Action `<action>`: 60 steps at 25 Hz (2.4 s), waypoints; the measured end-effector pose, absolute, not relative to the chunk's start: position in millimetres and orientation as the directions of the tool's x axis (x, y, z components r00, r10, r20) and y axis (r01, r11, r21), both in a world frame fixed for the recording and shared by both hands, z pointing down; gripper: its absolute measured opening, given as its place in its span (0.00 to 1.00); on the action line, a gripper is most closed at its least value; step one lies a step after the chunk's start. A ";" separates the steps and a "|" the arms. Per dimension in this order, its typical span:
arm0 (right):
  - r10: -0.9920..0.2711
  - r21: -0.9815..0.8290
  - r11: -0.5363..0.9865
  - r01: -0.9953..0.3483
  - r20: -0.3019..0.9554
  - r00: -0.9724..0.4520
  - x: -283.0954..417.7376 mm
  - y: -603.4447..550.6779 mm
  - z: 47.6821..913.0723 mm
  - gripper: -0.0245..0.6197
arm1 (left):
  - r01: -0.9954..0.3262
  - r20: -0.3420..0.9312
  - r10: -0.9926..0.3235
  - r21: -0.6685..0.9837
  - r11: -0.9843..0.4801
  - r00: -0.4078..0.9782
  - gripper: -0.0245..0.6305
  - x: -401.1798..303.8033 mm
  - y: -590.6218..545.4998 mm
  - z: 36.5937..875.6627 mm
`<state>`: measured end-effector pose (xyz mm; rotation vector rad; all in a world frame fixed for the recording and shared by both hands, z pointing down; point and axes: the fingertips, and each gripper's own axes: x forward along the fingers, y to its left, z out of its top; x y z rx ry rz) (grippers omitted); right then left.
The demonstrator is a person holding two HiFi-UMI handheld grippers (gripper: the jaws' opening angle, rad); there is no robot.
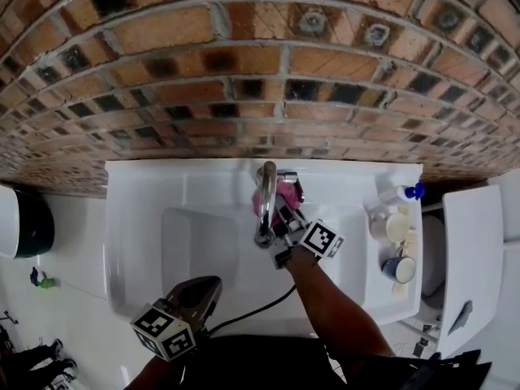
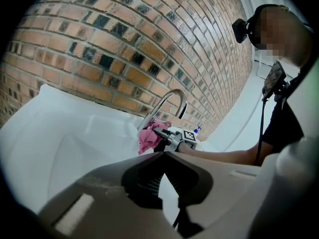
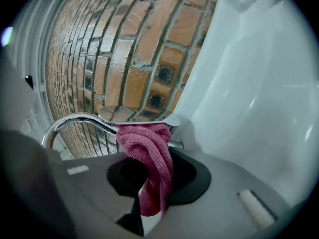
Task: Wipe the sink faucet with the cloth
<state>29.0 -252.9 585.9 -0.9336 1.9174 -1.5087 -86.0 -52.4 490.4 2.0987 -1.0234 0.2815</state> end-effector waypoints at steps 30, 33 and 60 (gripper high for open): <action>-0.449 -0.976 0.098 -0.192 0.129 -0.884 -33.6 -210.2 620.2 0.18 | -0.714 0.435 -0.606 0.606 -0.350 0.666 0.05 -87.7 -55.8 508.3; -0.485 -0.976 0.073 -0.204 0.144 -0.862 -28.9 -225.8 623.5 0.18 | -0.719 0.434 -0.618 0.610 -0.333 0.655 0.05 -96.5 -57.9 510.1; -0.450 -0.708 0.639 -0.302 -0.026 -0.893 -29.1 -230.3 487.6 0.18 | -0.720 0.409 -0.639 0.597 -0.353 0.652 0.05 -96.0 -40.5 491.4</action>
